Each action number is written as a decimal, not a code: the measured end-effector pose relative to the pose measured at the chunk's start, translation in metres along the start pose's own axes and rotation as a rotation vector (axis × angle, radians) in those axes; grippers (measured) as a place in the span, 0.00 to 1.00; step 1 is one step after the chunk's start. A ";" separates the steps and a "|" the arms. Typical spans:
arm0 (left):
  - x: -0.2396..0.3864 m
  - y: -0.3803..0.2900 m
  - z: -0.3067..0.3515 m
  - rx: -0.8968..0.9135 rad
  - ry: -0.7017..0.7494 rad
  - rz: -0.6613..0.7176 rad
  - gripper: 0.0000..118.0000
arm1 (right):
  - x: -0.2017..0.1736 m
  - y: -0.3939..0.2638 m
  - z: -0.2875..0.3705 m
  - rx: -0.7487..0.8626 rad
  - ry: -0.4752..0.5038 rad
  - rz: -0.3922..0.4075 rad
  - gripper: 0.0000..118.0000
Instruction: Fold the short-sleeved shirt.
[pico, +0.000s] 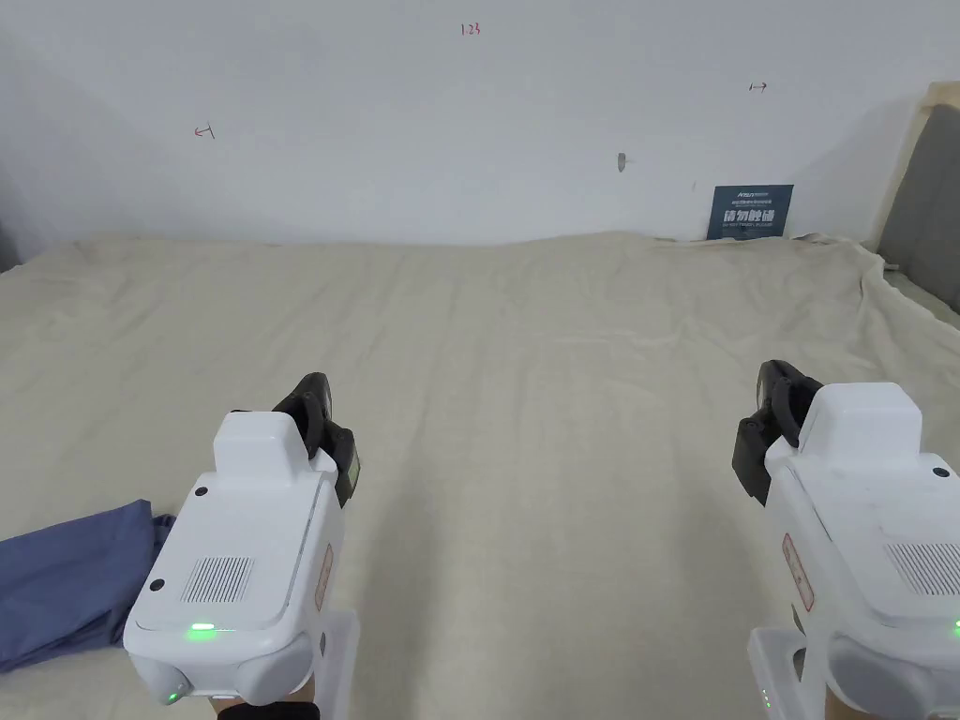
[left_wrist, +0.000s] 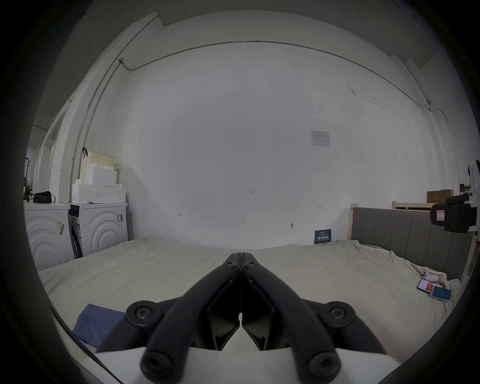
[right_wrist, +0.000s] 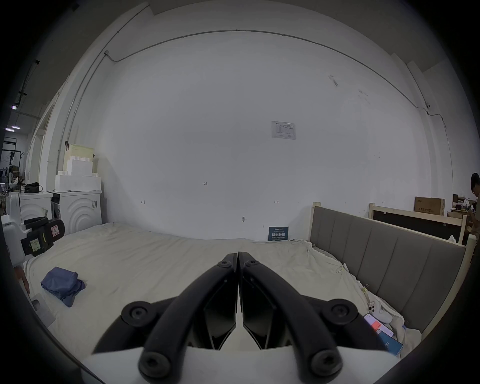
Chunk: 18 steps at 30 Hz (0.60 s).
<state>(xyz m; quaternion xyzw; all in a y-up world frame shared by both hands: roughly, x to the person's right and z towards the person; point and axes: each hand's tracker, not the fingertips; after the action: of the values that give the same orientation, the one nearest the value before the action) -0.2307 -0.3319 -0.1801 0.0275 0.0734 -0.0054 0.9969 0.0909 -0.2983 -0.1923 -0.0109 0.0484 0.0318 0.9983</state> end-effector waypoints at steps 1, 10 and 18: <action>0.000 0.000 0.000 0.001 0.001 0.000 0.00 | 0.000 0.000 0.000 0.000 0.000 0.001 0.00; -0.005 -0.003 0.000 -0.016 0.007 0.032 0.62 | 0.002 0.001 0.002 -0.025 0.001 -0.005 0.70; -0.006 -0.006 0.001 -0.025 0.001 0.026 1.00 | 0.005 0.000 0.002 -0.027 -0.005 -0.027 0.97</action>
<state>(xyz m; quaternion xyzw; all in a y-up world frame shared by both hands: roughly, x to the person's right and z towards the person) -0.2365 -0.3378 -0.1789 0.0160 0.0736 0.0085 0.9971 0.0957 -0.2979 -0.1906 -0.0250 0.0456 0.0192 0.9985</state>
